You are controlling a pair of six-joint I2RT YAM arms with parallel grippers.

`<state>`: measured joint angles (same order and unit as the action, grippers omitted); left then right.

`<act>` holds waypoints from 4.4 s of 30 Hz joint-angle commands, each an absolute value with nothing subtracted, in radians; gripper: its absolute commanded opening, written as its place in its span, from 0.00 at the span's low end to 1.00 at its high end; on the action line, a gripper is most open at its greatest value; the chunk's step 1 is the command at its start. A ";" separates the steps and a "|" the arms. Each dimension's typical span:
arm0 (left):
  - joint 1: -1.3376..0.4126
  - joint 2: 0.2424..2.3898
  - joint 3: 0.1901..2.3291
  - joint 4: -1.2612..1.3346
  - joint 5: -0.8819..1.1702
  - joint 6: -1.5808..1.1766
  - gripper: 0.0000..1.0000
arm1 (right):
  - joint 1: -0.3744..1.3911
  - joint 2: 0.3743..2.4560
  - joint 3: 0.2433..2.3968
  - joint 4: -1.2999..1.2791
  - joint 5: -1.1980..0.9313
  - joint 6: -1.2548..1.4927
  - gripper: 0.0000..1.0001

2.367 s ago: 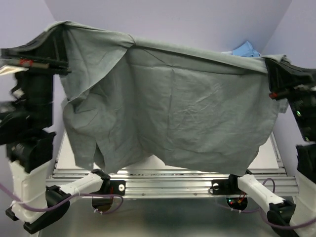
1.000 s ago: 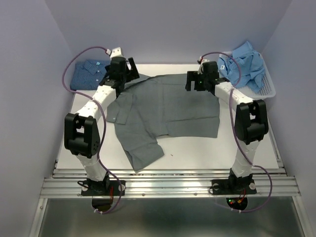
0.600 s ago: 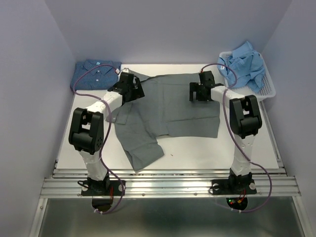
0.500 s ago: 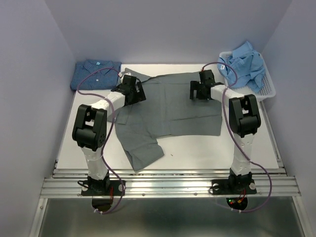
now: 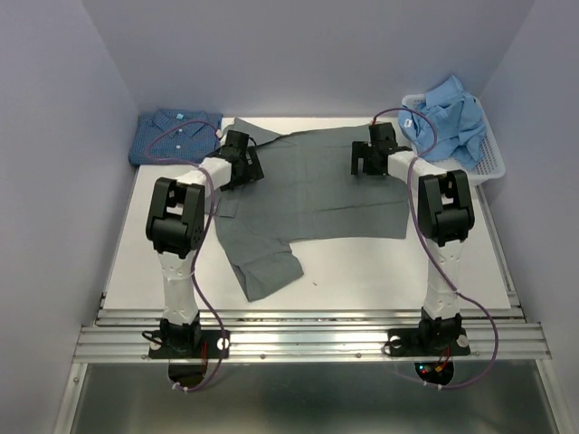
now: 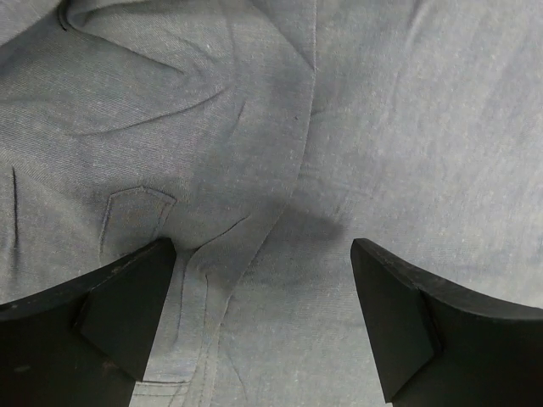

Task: Fold and stack the long sleeve shirts
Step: Flatten the shirt out, then fold the shirt

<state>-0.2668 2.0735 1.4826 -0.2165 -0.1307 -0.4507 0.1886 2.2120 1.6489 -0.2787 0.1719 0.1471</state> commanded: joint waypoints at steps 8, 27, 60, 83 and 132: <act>-0.252 2.161 1.811 -0.317 -0.113 -0.324 0.99 | 0.173 2.131 1.652 -0.308 0.035 0.048 1.00; -0.436 1.209 0.864 -0.457 -0.091 -0.744 0.99 | 0.183 1.491 1.043 -0.209 0.061 0.371 1.00; -0.693 1.345 0.695 -0.607 -0.081 -0.986 0.00 | 0.183 1.316 0.916 -0.278 0.152 0.420 1.00; -0.552 1.051 0.874 -0.396 0.238 -0.859 0.00 | 0.132 1.434 0.773 -0.367 0.193 0.531 0.98; -0.319 0.920 0.988 -0.678 0.295 -0.803 0.00 | 0.114 1.186 0.916 -0.867 0.114 0.482 0.01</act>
<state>-0.3248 0.8585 0.9028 -0.8207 0.3019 -0.8761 0.1162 1.1713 0.8330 -0.9058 0.1295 0.5026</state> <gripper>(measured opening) 0.025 0.023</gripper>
